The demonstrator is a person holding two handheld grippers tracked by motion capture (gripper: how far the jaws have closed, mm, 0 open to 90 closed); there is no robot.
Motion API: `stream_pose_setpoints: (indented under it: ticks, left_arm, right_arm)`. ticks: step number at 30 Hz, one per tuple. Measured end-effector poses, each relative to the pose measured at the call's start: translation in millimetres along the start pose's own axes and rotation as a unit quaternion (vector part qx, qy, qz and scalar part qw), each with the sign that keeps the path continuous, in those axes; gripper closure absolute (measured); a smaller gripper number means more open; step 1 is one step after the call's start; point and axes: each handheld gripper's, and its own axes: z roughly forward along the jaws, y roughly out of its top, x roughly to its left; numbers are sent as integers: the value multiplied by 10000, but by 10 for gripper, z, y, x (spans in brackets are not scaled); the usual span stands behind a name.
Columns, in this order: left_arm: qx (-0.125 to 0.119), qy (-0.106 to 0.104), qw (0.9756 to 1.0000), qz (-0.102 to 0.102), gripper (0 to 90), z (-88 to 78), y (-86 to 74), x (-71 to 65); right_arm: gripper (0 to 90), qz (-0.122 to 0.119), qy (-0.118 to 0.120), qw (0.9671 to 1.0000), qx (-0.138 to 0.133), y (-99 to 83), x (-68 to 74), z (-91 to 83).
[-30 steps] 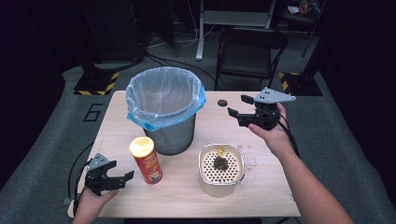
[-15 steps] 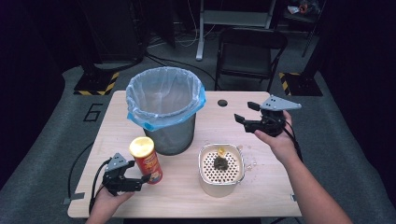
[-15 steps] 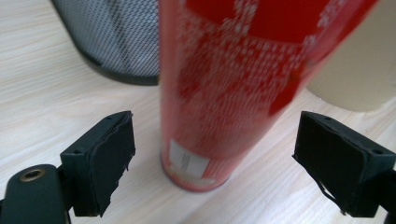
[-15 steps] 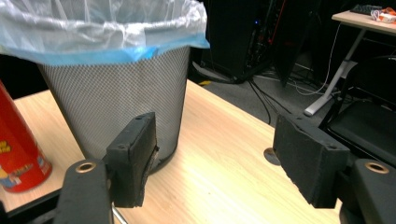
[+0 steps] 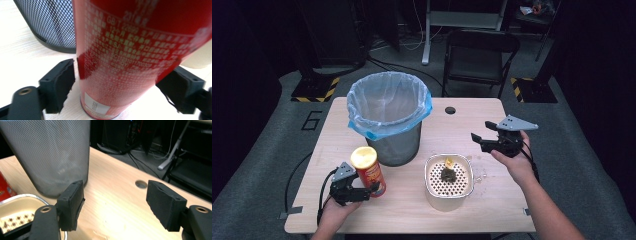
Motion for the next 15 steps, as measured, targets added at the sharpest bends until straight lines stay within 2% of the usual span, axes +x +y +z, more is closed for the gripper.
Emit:
stream_pose_setpoints:
  ticks: [5, 6, 7, 8, 9, 12, 14, 15]
  left_arm:
    - [-1, 37, 9999, 104, 217, 4, 1, -16]
    - [-24, 58, 9999, 148, 220, 4, 2, -16]
    - [-20, 88, 9996, 275, 223, -3, 6, -12]
    - [-18, 87, 9997, 236, 226, -6, 5, -27]
    - [-10, 108, 9993, 345, 229, -12, 13, -19]
    - [-55, 87, 9996, 254, 234, -17, 14, -22]
    - [-120, 80, 9998, 136, 236, -21, 13, -29]
    - [-58, 84, 9996, 247, 236, -41, 23, -13]
  right_arm:
    - [302, 172, -88, 9997, 118, -201, -48, -1]
    - [302, 171, -118, 9997, 140, -244, -51, 0]
    - [302, 152, -129, 9997, 153, -269, -51, -1]
    - [302, 177, -130, 9997, 145, -300, -49, 1]
    - [302, 214, -130, 9996, 133, -328, -48, 3]
    - [302, 280, -158, 9994, 108, -385, -40, 10]
    - [302, 243, -187, 9995, 103, -408, -39, 21]
    - [302, 230, -199, 9995, 116, -420, -39, 19]
